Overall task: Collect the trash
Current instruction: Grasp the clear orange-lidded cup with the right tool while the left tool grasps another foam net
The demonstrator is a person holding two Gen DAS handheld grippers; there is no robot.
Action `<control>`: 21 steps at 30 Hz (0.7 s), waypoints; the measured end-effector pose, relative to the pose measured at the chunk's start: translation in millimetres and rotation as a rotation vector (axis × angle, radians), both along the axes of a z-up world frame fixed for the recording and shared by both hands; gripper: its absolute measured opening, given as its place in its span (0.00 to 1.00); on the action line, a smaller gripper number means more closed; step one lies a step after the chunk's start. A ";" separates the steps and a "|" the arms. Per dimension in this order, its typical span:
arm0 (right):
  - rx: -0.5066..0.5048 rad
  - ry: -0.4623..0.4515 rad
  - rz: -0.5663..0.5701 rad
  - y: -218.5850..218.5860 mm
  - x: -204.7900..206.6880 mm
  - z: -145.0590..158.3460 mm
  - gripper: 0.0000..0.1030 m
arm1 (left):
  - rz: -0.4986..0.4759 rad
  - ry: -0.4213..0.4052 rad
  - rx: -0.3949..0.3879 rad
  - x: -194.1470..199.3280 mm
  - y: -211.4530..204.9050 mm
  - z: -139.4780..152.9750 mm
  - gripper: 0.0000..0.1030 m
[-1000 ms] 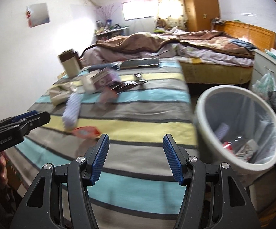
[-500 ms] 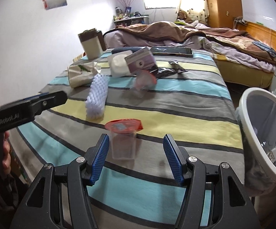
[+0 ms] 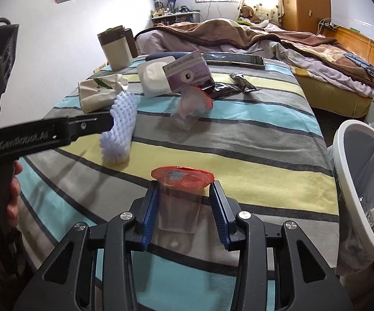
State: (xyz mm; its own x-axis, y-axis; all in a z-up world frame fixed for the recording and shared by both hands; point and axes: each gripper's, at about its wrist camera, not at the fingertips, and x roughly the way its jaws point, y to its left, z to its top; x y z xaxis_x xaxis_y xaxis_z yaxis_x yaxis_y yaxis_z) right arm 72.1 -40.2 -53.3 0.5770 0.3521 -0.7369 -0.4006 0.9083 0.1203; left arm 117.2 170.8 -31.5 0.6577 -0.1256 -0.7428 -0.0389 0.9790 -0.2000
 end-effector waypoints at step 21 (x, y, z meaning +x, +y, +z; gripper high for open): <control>0.004 0.001 -0.063 -12.6 13.6 2.5 0.40 | 0.029 0.069 -0.032 39.4 -0.2 -21.5 0.40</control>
State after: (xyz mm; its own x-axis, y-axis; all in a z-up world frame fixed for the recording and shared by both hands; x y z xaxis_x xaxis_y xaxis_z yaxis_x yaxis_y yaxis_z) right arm 85.7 -52.8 -50.8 0.5975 0.3183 -0.7360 -0.3428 0.9311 0.1244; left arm 156.6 170.6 -53.0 0.6087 -0.1316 -0.7824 -0.0816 0.9705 -0.2267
